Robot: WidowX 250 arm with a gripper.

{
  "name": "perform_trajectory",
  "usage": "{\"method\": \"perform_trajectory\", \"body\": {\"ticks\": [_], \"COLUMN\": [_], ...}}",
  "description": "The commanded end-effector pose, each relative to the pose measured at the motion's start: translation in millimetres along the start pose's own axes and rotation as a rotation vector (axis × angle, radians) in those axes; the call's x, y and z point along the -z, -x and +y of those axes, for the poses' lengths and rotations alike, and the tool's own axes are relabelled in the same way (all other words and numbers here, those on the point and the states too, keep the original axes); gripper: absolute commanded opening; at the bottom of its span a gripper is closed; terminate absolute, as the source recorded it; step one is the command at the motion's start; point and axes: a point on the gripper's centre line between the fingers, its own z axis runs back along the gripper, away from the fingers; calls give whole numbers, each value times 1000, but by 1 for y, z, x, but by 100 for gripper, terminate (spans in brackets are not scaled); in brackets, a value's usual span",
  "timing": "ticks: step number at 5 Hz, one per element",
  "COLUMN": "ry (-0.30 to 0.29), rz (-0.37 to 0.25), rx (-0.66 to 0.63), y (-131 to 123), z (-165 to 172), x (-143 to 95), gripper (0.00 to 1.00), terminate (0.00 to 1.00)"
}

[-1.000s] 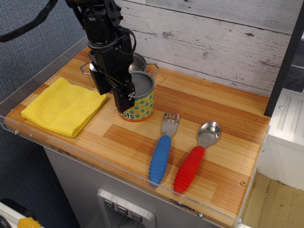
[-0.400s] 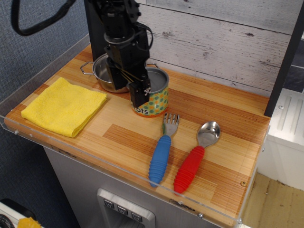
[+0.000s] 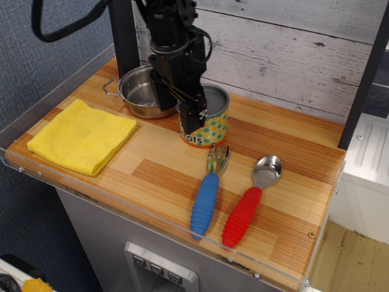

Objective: Move can directly to the right of silver pot.

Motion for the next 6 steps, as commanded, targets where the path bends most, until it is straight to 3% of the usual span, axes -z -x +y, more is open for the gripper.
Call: {"method": "perform_trajectory", "body": {"ticks": [1,6], "ry": [-31,22], "rz": [-35,-120], "rx": [-3,43], "y": [-20,-70], "z": [10,-12], "x": [-12,-15], "gripper": [100,100], "terminate": [0,0]}}
